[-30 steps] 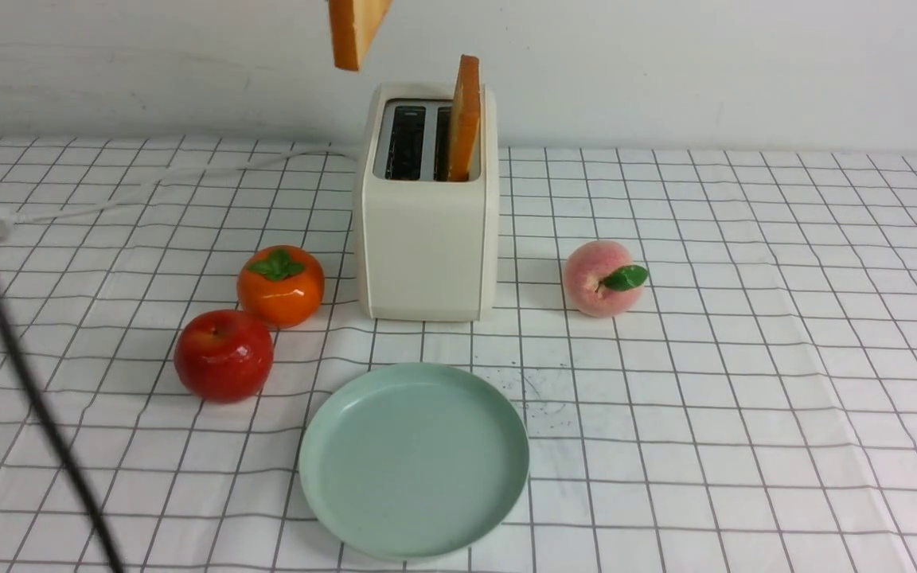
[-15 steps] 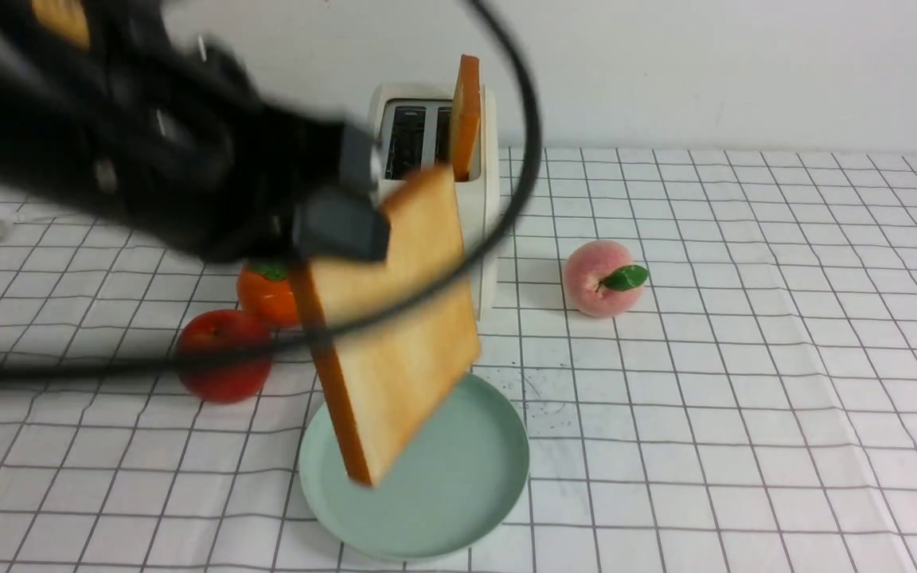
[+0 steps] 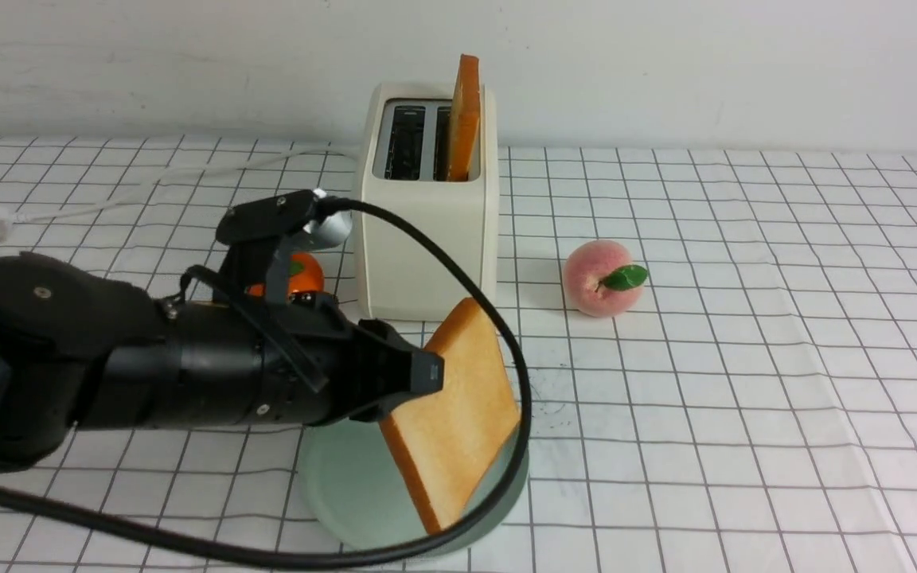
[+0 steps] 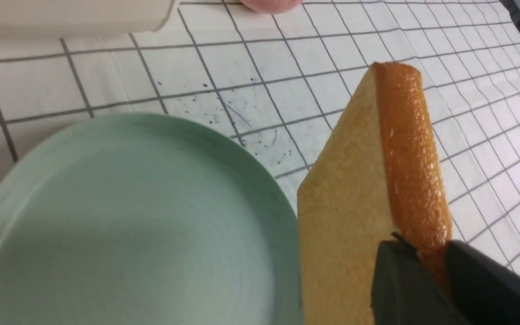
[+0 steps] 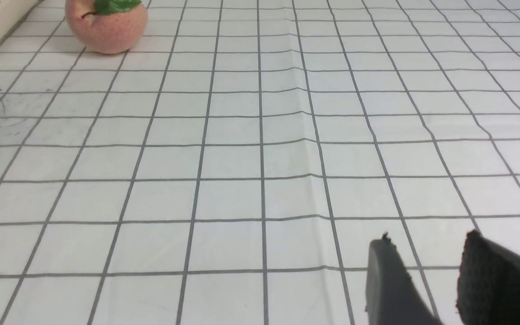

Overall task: Take toasted bread from bread machine on white checkered table place on plate.
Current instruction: 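Place the slice of bread on the plate with the left gripper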

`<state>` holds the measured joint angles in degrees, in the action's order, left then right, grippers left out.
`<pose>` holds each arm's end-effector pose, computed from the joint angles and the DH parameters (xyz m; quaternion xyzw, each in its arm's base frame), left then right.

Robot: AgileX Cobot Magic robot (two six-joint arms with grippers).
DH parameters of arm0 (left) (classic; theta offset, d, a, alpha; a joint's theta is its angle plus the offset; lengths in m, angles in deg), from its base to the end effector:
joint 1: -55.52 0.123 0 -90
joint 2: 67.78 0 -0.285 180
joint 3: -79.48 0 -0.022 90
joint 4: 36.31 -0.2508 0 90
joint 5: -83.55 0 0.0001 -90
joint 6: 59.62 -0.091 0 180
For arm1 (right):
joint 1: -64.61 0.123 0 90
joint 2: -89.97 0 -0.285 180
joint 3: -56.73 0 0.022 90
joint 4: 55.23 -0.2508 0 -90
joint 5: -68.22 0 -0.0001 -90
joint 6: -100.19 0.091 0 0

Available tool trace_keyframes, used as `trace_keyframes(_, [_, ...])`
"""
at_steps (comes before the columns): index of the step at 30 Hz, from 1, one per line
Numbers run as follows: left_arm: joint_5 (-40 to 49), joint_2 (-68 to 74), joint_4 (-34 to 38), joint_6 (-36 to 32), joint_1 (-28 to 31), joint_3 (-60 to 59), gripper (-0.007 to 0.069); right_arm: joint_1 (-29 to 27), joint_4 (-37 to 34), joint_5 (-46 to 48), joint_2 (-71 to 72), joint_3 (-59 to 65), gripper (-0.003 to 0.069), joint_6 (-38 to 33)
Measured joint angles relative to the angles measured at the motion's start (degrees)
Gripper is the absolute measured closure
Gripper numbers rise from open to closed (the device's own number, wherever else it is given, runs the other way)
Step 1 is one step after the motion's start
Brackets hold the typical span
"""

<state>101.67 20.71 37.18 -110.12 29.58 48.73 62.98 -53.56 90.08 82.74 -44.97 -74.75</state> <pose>0.2521 -0.1529 0.2553 0.0988 0.8723 -0.3094 0.3655 0.0523 -0.0025 0.1731 0.0393 0.8049 0.0053 0.5921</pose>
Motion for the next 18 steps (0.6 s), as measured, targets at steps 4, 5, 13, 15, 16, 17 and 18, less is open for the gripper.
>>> trace_keyframes(4, [-1.0,2.2,5.5,-5.2,0.1,0.0,0.0537,0.0,0.0,0.0,0.0,0.0,0.0419,0.0])
trace_keyframes(5, [-0.9,2.4,6.9,-6.3,0.5,0.0,0.0537,0.0,0.0,0.0,0.0,0.0,0.0419,0.0])
trace_keyframes(13, [14.2,2.7,10.9,-5.9,12.4,0.7,0.0537,0.0,0.0,0.0,0.0,0.0,0.0419,0.0])
trace_keyframes(15, [16.3,2.9,10.2,-5.4,13.6,0.7,0.0537,0.0,0.0,0.0,0.0,0.0,0.0419,0.0])
trace_keyframes(16, [17.2,3.4,9.7,-5.1,13.7,0.7,0.0537,0.0,0.0,0.0,0.0,0.0,0.0419,0.0])
trace_keyframes(17, [18.1,3.9,9.3,-5.0,13.7,0.7,0.0537,0.0,0.0,0.0,0.0,0.0,0.0419,0.0])
trace_keyframes(18, [18.3,4.1,9.3,-4.9,13.7,0.7,0.0537,0.0,0.0,0.0,0.0,0.0,0.0419,0.0])
